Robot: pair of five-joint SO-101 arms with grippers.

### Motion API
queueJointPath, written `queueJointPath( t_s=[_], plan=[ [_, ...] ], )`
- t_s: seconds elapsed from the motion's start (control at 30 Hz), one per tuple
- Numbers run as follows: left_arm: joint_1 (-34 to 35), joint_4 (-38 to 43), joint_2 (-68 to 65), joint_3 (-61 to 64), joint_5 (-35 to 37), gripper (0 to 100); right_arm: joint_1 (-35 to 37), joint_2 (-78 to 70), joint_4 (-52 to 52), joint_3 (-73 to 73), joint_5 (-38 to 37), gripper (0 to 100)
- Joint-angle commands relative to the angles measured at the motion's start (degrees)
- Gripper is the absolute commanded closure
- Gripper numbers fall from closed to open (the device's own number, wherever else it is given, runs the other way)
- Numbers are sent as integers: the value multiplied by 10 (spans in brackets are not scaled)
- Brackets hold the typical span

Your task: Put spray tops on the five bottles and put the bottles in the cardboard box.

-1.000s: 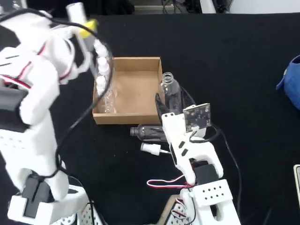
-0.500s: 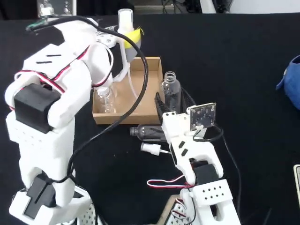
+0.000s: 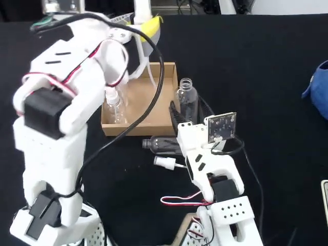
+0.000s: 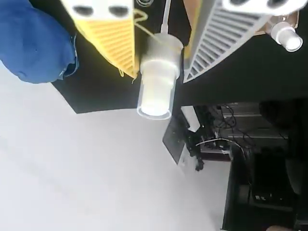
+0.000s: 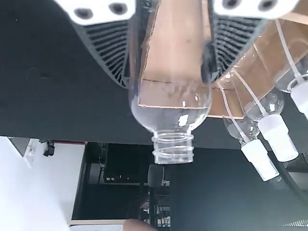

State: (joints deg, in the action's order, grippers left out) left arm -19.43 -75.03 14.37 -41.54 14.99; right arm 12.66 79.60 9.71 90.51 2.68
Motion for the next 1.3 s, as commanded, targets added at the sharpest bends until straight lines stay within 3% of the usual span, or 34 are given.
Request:
queueJointPath(
  t_s=[0.0, 0.23, 0.4, 0.7, 1.0, 1.27],
  plan=[
    [-6, 81, 20, 79, 4, 970, -11, 56, 8, -15, 4, 988],
    [-7, 214, 22, 193, 7, 971, -11, 204, 105, 7, 4, 988],
    [-22, 215, 24, 192, 7, 971, -9, 294, 113, 51, -1, 988],
    [-24, 215, 105, 201, 8, 971, 65, 268, 114, 58, -46, 988],
    [-29, 280, 118, 276, 8, 970, 66, 268, 111, 58, -47, 988],
    [-58, 276, 119, 293, 4, 970, 64, 268, 111, 58, -47, 988]
  ],
)
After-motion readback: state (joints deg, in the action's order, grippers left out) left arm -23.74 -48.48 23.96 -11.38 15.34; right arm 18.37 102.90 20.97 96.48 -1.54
